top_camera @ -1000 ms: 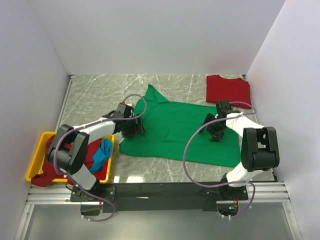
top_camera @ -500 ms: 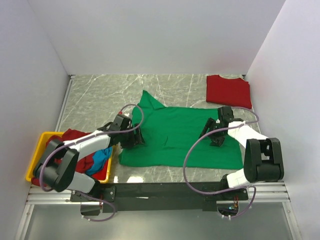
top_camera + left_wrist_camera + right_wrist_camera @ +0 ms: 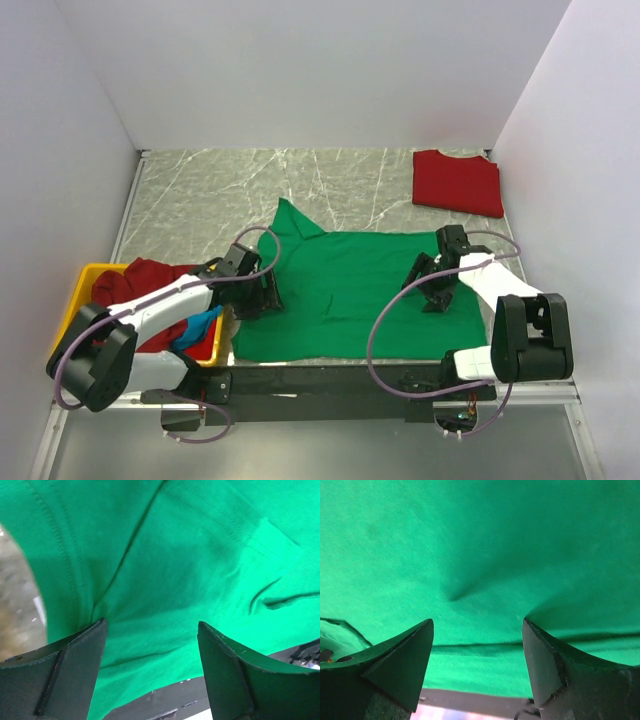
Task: Fold and stack the t-shirts
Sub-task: Fold the tshirt
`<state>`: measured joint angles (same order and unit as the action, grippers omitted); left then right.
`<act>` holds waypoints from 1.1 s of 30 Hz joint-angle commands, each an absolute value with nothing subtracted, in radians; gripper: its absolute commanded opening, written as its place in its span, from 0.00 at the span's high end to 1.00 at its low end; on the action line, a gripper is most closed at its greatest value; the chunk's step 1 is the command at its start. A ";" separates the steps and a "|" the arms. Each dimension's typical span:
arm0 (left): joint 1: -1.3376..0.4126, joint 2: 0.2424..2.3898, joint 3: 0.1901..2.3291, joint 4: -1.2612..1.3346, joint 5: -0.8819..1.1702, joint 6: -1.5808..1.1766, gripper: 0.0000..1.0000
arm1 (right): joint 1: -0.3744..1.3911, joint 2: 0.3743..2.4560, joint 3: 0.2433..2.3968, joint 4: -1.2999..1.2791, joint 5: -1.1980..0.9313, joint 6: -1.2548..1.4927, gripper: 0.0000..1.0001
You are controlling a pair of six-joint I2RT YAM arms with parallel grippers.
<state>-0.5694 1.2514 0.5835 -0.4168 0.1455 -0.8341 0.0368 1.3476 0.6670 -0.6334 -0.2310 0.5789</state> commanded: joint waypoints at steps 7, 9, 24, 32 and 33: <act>-0.572 1.380 0.912 -0.578 0.051 -0.798 0.19 | 0.006 1.414 0.981 -0.822 -0.138 0.545 0.22; -0.571 1.452 1.015 -0.584 0.023 -0.767 0.17 | -0.032 1.449 1.058 -0.822 -0.112 0.523 0.22; -0.397 1.884 1.551 -0.609 0.107 -0.707 0.18 | -0.245 1.805 1.409 -0.713 -0.011 0.454 0.37; -0.313 1.968 1.683 -0.656 0.121 -0.683 0.19 | -0.249 1.927 1.450 -0.641 -0.026 0.482 0.50; -0.310 1.968 1.684 -0.661 0.118 -0.680 0.19 | -0.250 1.939 1.451 -0.632 -0.028 0.483 0.50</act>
<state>-0.3153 1.9652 1.6260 -0.6266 0.1089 -0.7139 -0.2451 1.9266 1.4044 -0.6838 -0.0341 0.4767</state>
